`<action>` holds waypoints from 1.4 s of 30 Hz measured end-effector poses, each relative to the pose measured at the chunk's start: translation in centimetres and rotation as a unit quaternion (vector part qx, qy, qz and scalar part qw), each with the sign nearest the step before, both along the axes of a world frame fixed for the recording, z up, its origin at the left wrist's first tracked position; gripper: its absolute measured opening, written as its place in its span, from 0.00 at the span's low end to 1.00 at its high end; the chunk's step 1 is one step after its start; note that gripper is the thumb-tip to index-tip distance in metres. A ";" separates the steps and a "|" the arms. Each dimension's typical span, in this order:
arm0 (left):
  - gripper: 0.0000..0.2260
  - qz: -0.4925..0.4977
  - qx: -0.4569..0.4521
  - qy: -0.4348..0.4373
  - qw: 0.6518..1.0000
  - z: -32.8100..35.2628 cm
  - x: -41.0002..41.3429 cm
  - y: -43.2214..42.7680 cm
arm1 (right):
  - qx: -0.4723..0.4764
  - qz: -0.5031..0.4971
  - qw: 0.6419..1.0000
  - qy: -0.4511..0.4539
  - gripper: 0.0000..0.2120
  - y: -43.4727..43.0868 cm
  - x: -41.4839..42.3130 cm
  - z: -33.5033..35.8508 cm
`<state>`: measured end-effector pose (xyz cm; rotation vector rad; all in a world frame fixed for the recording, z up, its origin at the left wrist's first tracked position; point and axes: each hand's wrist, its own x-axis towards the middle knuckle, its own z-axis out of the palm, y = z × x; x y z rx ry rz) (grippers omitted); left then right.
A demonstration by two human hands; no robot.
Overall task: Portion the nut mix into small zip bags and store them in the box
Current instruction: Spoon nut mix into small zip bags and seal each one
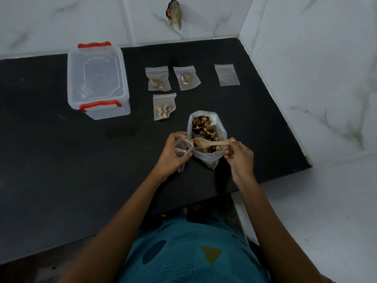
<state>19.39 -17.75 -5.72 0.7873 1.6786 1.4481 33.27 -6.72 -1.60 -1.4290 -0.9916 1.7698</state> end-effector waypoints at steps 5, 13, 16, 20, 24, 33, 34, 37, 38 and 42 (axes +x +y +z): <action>0.20 0.006 -0.014 0.016 1.000 0.5 -0.1 -0.3 | -0.020 -0.028 0.999 0.017 0.09 0.4 0.3 0.5; 0.23 0.017 -0.027 0.043 0.999 2.0 -0.6 -0.3 | 0.019 -0.005 0.999 0.049 0.09 0.7 0.3 3.9; 0.23 0.010 -0.026 0.062 0.998 2.7 -0.6 0.1 | 0.067 0.029 0.996 0.051 0.09 0.1 -0.2 5.5; 0.25 0.000 -0.013 0.078 0.997 3.2 -0.7 0.6 | 0.238 0.089 0.967 -0.028 0.08 -1.3 -1.3 6.6; 0.25 0.005 0.013 0.068 0.998 4.0 -0.6 0.9 | 0.456 0.193 0.865 -0.080 0.08 -2.8 -1.9 6.2; 0.24 0.019 0.038 0.040 0.998 5.1 -0.7 1.1 | 0.626 0.257 0.731 -0.085 0.11 -2.6 -1.8 5.2; 0.24 0.019 0.038 0.041 0.998 5.1 -0.7 1.1 | 0.631 0.256 0.728 -0.083 0.11 -2.6 -1.8 5.2; 0.24 0.022 0.040 0.038 0.998 5.0 -0.8 1.0 | 0.574 0.220 0.786 -0.060 0.11 -2.7 -1.9 5.6; 0.24 0.022 0.039 0.034 0.998 5.0 -0.8 1.0 | 0.524 0.189 0.829 -0.050 0.09 -2.6 -1.9 5.8; 0.24 0.028 0.024 0.046 0.998 4.9 -1.0 0.9 | 0.350 0.057 0.934 -0.044 0.06 -1.1 -1.8 5.5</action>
